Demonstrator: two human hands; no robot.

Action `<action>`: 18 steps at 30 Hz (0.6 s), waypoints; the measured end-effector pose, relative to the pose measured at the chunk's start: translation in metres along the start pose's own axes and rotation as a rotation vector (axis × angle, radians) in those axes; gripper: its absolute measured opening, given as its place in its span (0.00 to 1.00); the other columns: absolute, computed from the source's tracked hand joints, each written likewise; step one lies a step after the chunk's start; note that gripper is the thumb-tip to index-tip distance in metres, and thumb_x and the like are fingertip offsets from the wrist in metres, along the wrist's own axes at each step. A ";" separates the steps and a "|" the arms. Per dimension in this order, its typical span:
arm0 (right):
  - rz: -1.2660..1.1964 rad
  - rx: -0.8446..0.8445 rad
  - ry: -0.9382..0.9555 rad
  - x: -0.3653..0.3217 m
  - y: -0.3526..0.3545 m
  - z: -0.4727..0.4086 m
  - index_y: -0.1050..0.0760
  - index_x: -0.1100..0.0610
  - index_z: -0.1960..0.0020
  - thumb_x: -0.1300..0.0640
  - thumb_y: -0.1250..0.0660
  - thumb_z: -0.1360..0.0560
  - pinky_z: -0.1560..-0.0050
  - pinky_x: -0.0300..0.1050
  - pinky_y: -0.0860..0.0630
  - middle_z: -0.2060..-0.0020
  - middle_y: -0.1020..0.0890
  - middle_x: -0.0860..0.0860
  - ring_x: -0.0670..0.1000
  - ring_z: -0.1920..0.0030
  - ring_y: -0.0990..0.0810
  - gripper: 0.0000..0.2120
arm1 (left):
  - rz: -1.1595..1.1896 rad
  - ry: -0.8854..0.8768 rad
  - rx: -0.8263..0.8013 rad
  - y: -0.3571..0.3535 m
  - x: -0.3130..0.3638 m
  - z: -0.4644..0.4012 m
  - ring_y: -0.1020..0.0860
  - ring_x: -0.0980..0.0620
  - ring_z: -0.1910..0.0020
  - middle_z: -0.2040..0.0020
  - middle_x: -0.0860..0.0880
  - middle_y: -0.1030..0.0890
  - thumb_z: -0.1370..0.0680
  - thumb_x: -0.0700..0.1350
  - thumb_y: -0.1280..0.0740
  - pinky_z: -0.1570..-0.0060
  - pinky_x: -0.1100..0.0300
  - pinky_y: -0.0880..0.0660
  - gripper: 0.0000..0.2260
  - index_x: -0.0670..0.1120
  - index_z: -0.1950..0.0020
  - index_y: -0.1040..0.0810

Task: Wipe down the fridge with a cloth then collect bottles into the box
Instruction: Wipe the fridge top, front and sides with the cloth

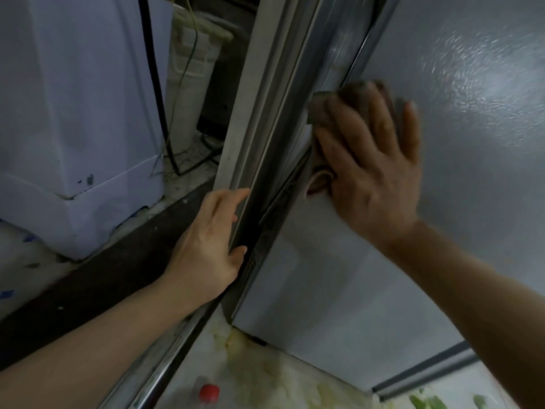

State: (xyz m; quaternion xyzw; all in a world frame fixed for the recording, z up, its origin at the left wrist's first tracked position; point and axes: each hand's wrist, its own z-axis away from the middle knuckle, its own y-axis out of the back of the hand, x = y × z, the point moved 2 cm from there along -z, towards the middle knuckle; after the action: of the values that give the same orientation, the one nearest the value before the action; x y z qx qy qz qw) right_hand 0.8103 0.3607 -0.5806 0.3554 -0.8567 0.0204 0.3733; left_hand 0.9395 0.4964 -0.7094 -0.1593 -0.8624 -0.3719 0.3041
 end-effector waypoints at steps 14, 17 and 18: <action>-0.046 -0.503 0.377 -0.080 -0.005 0.102 0.39 0.55 0.26 0.56 0.45 0.26 0.25 0.57 0.64 0.27 0.37 0.52 0.58 0.25 0.44 0.27 | -0.025 0.030 -0.058 -0.001 -0.001 0.020 0.28 0.57 0.45 0.36 0.51 0.33 0.31 0.36 0.27 0.49 0.65 0.30 0.37 0.50 0.27 0.40; 0.043 -0.294 0.199 -0.022 0.018 0.084 0.40 0.53 0.25 0.57 0.43 0.21 0.26 0.58 0.61 0.27 0.38 0.51 0.58 0.24 0.49 0.25 | -0.003 0.050 -0.087 -0.019 0.011 0.014 0.28 0.55 0.43 0.34 0.51 0.35 0.29 0.39 0.29 0.47 0.58 0.25 0.36 0.51 0.26 0.43; 0.078 -0.254 0.152 -0.004 0.025 0.080 0.40 0.53 0.25 0.54 0.40 0.20 0.26 0.59 0.59 0.27 0.38 0.52 0.59 0.24 0.47 0.25 | -0.003 0.071 -0.093 -0.026 0.017 0.010 0.28 0.54 0.42 0.33 0.51 0.36 0.28 0.41 0.29 0.46 0.54 0.24 0.36 0.52 0.25 0.45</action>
State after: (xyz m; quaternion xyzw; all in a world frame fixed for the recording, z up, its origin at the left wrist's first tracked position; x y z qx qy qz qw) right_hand 0.7467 0.3573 -0.6354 0.2690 -0.8348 -0.0469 0.4781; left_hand 0.9095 0.4873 -0.7185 -0.1587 -0.8333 -0.4173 0.3260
